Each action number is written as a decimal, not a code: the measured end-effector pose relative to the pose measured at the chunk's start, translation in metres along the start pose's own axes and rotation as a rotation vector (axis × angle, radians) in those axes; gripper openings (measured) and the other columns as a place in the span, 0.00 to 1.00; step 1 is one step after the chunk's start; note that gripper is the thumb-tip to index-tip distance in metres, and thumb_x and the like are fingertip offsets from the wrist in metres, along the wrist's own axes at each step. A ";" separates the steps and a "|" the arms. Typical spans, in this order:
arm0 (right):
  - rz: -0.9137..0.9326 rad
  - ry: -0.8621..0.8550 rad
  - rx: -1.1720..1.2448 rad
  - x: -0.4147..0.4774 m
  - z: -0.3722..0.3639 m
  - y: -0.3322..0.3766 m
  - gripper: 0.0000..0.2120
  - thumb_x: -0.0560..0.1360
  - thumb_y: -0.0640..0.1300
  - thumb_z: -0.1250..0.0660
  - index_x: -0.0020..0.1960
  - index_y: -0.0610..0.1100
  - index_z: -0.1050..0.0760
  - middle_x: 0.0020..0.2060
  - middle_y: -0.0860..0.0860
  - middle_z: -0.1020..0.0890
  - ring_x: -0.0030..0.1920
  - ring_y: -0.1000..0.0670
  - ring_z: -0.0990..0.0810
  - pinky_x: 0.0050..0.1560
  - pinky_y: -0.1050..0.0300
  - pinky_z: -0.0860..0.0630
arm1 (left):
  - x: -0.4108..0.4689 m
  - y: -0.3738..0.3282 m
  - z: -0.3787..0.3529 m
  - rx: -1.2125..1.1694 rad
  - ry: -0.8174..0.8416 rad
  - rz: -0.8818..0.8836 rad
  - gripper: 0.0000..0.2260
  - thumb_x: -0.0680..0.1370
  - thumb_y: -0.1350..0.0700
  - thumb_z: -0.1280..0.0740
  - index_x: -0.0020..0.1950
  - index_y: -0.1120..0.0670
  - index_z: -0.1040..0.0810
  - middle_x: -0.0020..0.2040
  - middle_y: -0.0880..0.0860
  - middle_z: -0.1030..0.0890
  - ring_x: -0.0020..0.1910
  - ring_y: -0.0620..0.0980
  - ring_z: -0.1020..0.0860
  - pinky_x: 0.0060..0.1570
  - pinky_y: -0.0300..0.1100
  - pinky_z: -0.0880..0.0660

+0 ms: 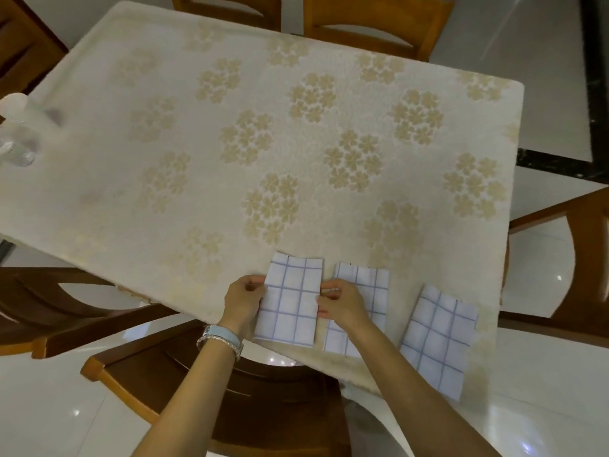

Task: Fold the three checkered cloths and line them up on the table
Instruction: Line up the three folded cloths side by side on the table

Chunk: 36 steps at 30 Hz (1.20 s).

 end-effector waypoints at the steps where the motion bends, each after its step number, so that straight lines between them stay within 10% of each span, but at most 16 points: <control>1: -0.030 0.019 0.013 0.001 -0.001 -0.002 0.11 0.76 0.33 0.31 0.57 0.39 0.25 0.48 0.44 0.20 0.45 0.49 0.18 0.41 0.61 0.19 | 0.001 0.001 0.000 0.032 -0.004 -0.006 0.08 0.79 0.64 0.36 0.53 0.57 0.19 0.50 0.55 0.17 0.51 0.57 0.20 0.54 0.54 0.21; 17: 0.059 -0.135 0.165 -0.055 0.036 -0.003 0.10 0.79 0.41 0.34 0.60 0.47 0.26 0.54 0.46 0.19 0.51 0.48 0.17 0.49 0.60 0.20 | -0.015 -0.007 0.013 0.090 0.046 -0.171 0.10 0.80 0.58 0.36 0.61 0.54 0.24 0.58 0.52 0.23 0.56 0.53 0.24 0.59 0.52 0.24; 26: 0.086 -0.396 0.369 -0.109 0.093 -0.039 0.10 0.80 0.42 0.37 0.61 0.43 0.24 0.52 0.45 0.17 0.50 0.47 0.16 0.54 0.56 0.21 | -0.073 -0.019 -0.061 0.021 0.329 -0.250 0.08 0.81 0.62 0.38 0.54 0.53 0.22 0.53 0.54 0.19 0.51 0.52 0.20 0.47 0.39 0.22; 36: 0.047 -0.568 0.414 -0.131 0.179 -0.085 0.11 0.80 0.41 0.37 0.62 0.43 0.25 0.52 0.45 0.19 0.49 0.48 0.18 0.49 0.59 0.22 | -0.112 -0.016 -0.162 0.106 0.420 -0.289 0.08 0.81 0.61 0.38 0.54 0.52 0.21 0.54 0.54 0.19 0.52 0.53 0.20 0.57 0.47 0.22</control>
Point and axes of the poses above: each hand's wrist, its own x-axis towards the middle knuckle, its own z-axis out of the back of the hand, y = z × x, the point moved 3 cm from there along x, towards the middle knuckle
